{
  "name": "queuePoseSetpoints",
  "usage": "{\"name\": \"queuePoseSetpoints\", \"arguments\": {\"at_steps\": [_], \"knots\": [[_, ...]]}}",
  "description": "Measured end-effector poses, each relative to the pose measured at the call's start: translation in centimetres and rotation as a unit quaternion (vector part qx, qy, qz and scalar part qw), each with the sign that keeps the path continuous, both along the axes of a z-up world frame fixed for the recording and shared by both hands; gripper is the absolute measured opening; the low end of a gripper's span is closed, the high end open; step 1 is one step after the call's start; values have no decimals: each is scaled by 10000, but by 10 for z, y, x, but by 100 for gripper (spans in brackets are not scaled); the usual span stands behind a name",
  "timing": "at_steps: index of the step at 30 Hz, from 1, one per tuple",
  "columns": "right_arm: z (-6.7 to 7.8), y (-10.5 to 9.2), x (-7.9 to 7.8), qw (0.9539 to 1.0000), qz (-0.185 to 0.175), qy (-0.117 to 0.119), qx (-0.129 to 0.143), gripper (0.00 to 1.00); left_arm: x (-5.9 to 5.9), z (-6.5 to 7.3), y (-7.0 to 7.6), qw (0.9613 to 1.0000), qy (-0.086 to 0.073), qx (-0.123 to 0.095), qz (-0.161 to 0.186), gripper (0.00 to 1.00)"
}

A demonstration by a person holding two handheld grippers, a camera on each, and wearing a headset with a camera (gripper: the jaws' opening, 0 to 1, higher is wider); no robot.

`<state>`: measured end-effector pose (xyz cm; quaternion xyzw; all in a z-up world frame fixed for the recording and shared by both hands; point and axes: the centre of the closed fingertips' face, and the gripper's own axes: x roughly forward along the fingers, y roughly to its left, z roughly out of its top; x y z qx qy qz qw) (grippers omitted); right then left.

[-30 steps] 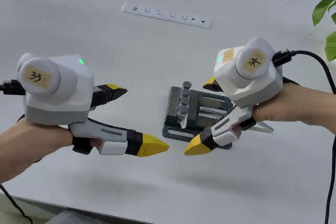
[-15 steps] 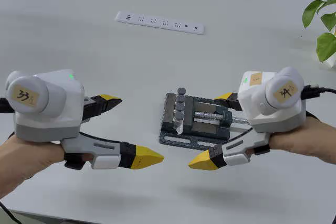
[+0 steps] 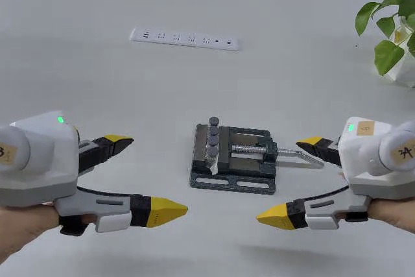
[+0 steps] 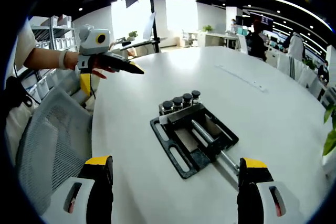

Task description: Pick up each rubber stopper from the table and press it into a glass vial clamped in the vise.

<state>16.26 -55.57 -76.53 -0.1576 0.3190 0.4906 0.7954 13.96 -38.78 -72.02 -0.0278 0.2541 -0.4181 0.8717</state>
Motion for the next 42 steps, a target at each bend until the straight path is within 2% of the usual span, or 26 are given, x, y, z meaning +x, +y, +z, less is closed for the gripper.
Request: {"name": "queuePoseSetpoints", "arguments": {"at_steps": [9,15,21,25,33,42], "knots": [[-4,-27,-8,9992,-392,-1,85,99,-1,-6,1,9999,7,117,-25,99],[-1,-38,-14,9977,-644,-51,201,99,-1,-10,5,9999,61,80,82,99],[4,-41,-20,9964,-796,-52,290,98,-4,-14,10,9997,110,59,192,99],[6,-40,-24,9958,-857,-55,307,99,-3,-14,13,9994,81,36,332,99],[8,-38,-29,9957,-861,-62,328,99,-2,-14,15,9995,45,66,318,99],[8,-44,-25,9951,-927,-72,322,99,-1,-14,15,9996,12,119,243,99]]}}
